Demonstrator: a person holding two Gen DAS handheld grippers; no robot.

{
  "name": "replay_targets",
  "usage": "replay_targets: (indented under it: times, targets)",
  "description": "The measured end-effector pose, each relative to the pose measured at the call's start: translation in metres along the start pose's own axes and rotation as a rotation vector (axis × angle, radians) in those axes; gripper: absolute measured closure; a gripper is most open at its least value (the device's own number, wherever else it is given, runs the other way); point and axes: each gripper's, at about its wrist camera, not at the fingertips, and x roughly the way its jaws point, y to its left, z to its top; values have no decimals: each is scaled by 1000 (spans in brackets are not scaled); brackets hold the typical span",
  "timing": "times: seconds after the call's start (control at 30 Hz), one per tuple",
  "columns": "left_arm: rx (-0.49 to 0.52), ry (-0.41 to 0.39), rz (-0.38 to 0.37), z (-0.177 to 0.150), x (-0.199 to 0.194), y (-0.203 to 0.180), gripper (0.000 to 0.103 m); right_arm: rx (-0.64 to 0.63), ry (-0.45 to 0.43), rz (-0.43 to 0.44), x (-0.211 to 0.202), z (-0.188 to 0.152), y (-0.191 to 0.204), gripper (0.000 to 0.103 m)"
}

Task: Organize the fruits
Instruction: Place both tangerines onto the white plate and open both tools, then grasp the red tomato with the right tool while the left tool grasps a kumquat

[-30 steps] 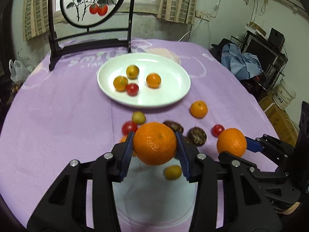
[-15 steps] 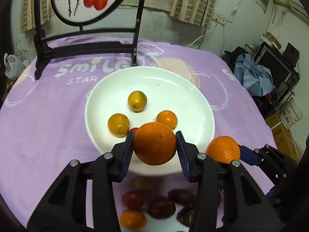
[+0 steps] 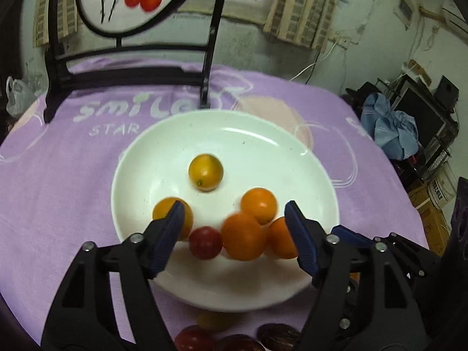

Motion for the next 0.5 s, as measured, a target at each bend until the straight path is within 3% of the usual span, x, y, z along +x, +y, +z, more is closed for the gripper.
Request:
replay_targets:
  times: [0.2,0.37,0.5]
  targets:
    - [32,3,-1,-14,-35,-5,20,35,-33,28,-41,-18,-7,49]
    - [47,-14,2,-44,-63,-2,15,15,-50,-16,-72,-42,-12,45]
    - [34,28,-3,-75,-73,8,14,-22,-4,-31,-87,-70,-16,39]
